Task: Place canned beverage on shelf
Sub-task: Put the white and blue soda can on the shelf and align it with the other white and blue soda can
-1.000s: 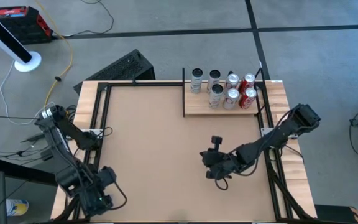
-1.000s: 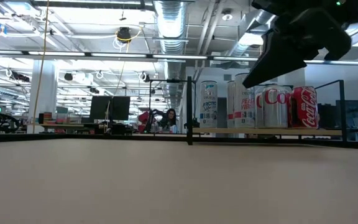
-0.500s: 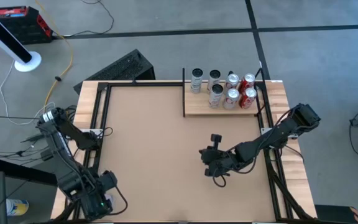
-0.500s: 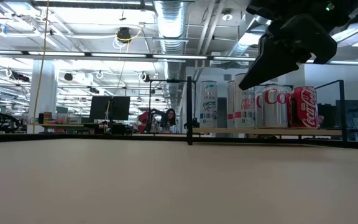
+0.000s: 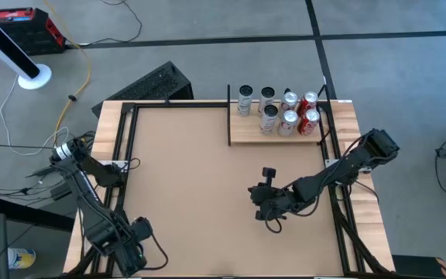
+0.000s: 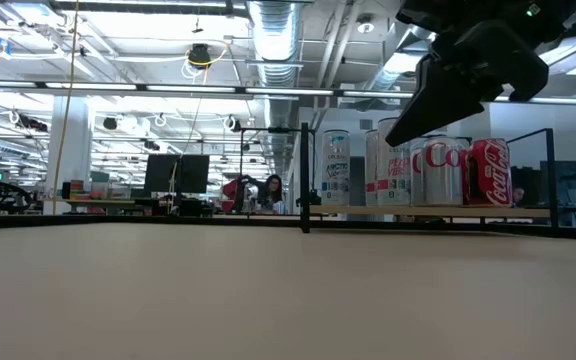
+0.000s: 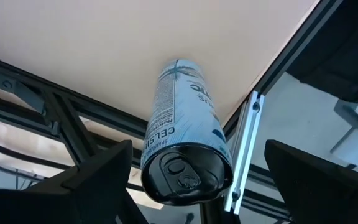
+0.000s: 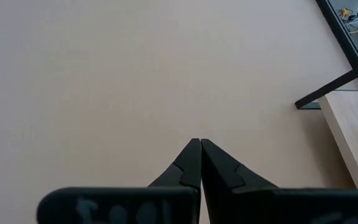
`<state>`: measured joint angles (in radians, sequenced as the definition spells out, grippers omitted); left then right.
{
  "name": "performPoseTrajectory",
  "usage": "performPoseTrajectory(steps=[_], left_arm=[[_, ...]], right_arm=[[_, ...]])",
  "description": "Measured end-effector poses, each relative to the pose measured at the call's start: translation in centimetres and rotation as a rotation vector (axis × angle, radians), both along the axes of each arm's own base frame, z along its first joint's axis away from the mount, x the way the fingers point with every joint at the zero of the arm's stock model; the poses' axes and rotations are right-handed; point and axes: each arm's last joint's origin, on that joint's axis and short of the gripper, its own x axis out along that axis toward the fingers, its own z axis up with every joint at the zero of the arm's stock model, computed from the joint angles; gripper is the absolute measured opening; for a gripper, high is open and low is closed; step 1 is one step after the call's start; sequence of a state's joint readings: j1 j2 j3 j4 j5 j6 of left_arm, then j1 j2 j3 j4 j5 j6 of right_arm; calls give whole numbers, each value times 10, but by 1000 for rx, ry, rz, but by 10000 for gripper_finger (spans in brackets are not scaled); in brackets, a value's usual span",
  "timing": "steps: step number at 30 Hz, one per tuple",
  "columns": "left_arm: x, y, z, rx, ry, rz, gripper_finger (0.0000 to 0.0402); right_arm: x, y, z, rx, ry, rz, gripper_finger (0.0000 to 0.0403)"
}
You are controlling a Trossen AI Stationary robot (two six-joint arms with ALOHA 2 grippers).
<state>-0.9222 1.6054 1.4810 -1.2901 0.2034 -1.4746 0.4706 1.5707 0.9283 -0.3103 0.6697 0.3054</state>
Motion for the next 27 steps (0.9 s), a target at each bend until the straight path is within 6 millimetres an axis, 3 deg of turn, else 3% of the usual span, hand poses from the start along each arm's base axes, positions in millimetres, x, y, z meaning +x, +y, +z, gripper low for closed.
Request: performPoseTrajectory(steps=[11, 19, 22, 27], left_arm=[[-5, 5, -47, -68, 218, -30, 350], [-2, 8, -49, -89, 223, -40, 345], [-2, 8, -48, -94, 225, -43, 322], [0, 10, -48, -105, 230, -72, 244]], right_arm=[[0, 0, 0, 13, 10, 11, 31], [0, 0, 0, 12, 10, 10, 28], [0, 0, 0, 11, 10, 12, 30], [0, 0, 0, 10, 10, 11, 29]])
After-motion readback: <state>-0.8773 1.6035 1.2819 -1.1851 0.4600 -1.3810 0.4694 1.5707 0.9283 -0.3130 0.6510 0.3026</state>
